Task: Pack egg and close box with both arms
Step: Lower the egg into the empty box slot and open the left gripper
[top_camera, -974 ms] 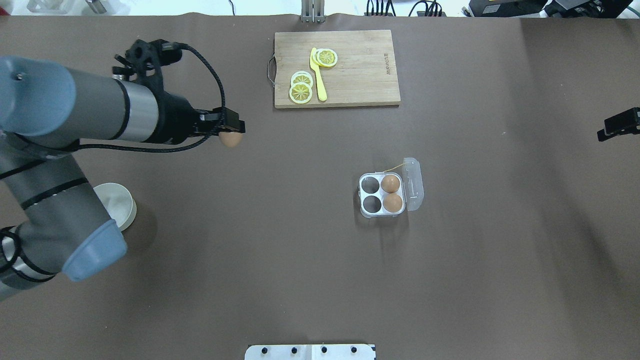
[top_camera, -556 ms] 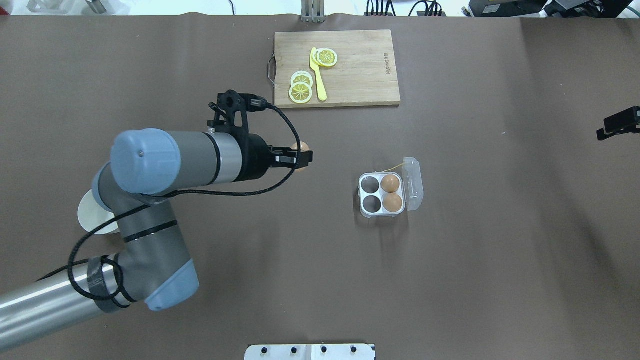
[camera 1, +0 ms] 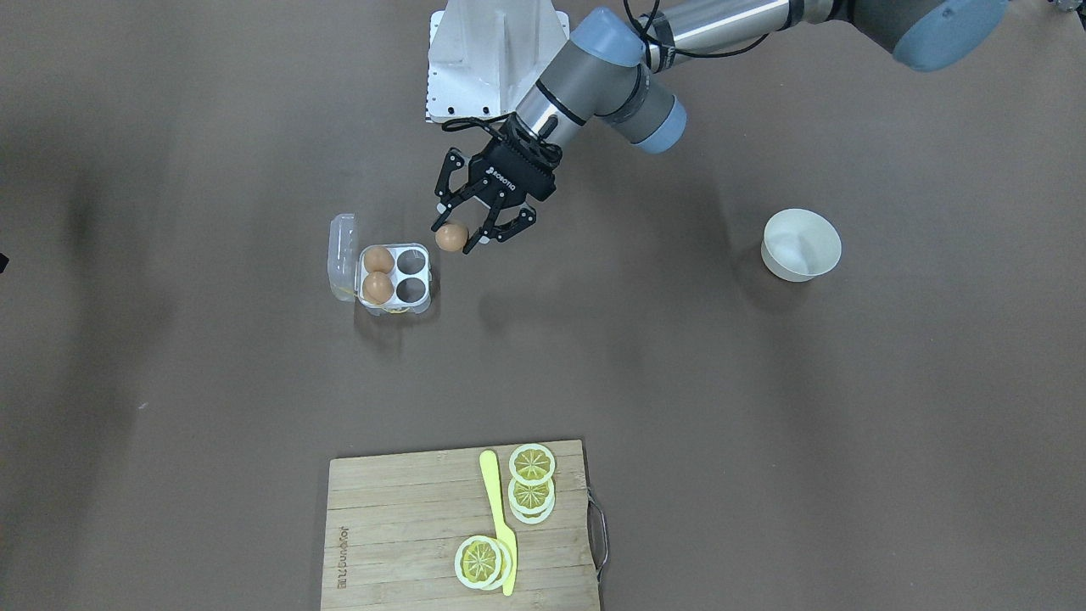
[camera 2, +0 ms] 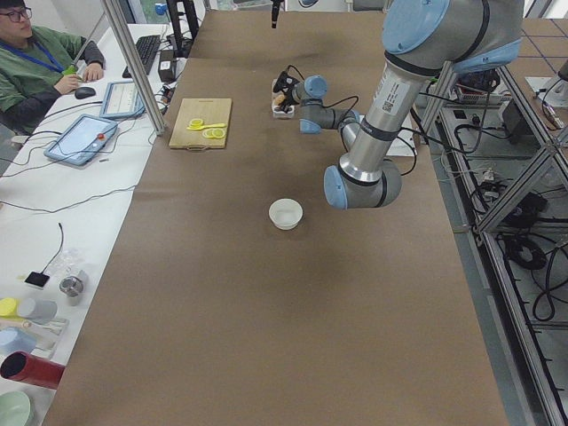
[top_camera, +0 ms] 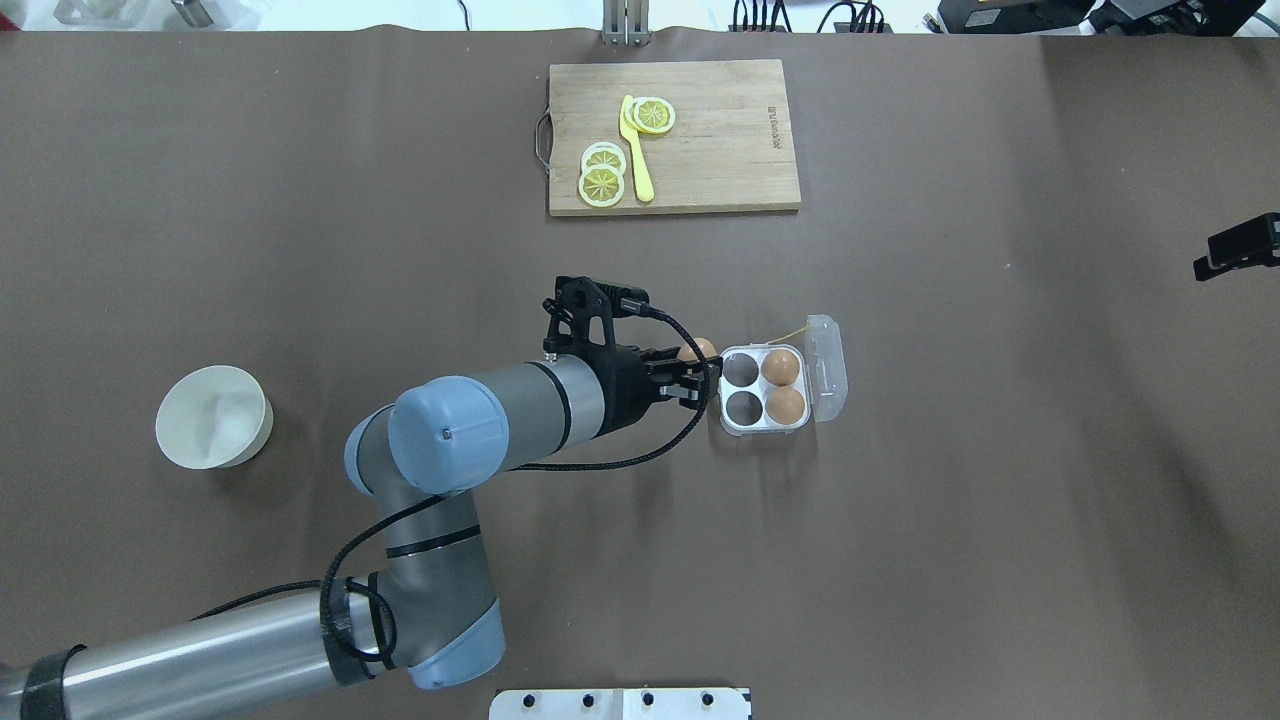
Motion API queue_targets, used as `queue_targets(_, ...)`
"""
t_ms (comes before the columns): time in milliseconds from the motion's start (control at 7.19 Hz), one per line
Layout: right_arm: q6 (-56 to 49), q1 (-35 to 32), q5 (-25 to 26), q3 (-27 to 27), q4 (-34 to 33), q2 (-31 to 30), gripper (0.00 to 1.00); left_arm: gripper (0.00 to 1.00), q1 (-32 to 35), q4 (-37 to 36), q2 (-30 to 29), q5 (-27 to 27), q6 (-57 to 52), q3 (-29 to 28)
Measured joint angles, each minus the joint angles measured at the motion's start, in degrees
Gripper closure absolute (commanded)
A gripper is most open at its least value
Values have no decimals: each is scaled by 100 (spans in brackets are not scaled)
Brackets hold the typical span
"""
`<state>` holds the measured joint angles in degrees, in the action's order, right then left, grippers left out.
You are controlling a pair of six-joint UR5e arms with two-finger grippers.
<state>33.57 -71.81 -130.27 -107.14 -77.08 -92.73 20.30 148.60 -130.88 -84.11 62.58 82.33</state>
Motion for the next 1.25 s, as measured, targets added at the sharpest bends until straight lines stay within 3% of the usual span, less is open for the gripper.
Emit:
queue_targets(139, 0, 0, -1, 0, 0, 8, 0, 100, -45, 291, -244, 102, -161, -402)
queue_targets(556, 0, 0, 0, 0, -8, 32, 0, 100, -126, 471, -548, 170, -1108, -897)
queue_targets(1252, 1, 0, 1, 5, -9, 35, 0, 100, -271, 485, -667, 177, -1376, -1157)
